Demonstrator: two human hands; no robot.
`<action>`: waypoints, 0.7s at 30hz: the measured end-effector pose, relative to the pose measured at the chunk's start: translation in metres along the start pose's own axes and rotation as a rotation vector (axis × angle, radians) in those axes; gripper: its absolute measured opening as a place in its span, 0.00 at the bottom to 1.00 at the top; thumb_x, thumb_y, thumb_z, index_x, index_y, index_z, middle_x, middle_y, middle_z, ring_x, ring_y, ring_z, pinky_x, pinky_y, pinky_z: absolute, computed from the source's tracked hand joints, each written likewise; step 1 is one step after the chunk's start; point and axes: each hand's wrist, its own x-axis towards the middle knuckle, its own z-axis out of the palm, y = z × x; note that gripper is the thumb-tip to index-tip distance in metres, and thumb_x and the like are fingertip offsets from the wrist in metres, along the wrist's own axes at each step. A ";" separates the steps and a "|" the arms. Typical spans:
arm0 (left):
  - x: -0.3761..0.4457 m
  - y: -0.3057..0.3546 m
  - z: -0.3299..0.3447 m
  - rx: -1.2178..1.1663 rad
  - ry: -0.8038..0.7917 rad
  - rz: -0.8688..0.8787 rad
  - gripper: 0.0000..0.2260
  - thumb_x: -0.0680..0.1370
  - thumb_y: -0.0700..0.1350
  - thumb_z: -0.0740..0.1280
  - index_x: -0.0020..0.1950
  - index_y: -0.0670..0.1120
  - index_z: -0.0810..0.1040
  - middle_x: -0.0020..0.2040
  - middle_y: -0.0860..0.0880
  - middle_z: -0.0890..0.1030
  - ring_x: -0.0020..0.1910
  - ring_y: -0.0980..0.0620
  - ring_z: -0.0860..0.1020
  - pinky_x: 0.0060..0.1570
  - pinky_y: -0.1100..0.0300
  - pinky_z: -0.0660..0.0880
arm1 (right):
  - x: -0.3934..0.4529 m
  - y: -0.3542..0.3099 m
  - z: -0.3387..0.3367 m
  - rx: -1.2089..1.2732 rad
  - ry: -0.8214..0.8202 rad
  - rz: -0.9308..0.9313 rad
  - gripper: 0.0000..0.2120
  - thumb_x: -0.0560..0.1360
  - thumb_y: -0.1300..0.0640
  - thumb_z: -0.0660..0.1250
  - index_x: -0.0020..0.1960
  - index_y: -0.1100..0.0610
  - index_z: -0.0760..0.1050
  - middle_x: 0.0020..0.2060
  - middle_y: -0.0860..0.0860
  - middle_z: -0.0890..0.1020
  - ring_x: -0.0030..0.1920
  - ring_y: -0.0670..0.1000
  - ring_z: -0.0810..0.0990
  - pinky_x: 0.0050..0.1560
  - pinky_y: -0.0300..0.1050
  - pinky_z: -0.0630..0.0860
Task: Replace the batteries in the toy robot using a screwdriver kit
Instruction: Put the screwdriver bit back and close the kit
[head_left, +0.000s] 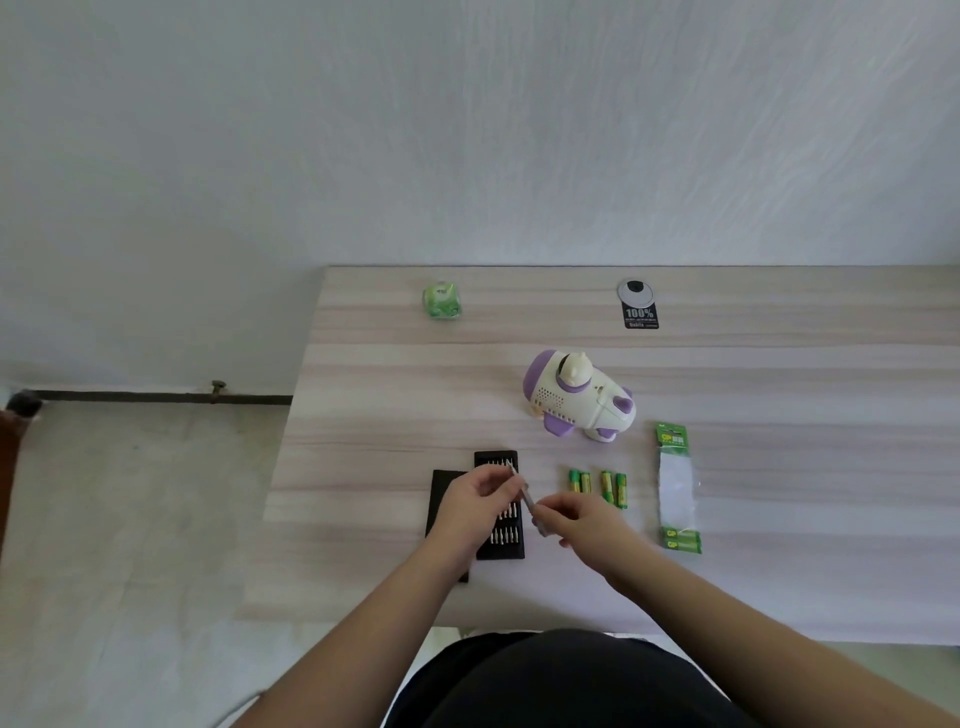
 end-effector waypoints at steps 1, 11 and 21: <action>-0.001 0.001 -0.003 0.005 0.010 0.019 0.02 0.76 0.40 0.70 0.48 0.46 0.81 0.43 0.49 0.85 0.43 0.53 0.83 0.49 0.59 0.77 | 0.002 -0.001 0.002 -0.031 0.025 0.002 0.09 0.78 0.49 0.65 0.50 0.52 0.81 0.42 0.46 0.84 0.45 0.46 0.81 0.48 0.41 0.77; -0.006 -0.002 -0.035 0.336 -0.009 0.220 0.04 0.73 0.48 0.74 0.46 0.53 0.83 0.40 0.53 0.85 0.41 0.56 0.83 0.46 0.62 0.78 | 0.011 -0.043 0.027 -0.034 0.167 -0.182 0.04 0.75 0.52 0.69 0.42 0.45 0.79 0.37 0.45 0.84 0.39 0.41 0.82 0.43 0.39 0.77; -0.010 -0.009 -0.053 0.569 -0.025 0.297 0.05 0.75 0.49 0.71 0.49 0.51 0.83 0.40 0.55 0.83 0.39 0.60 0.80 0.43 0.65 0.76 | 0.017 -0.044 0.045 -0.066 0.266 -0.172 0.04 0.77 0.54 0.67 0.42 0.49 0.76 0.37 0.48 0.83 0.40 0.47 0.81 0.45 0.46 0.79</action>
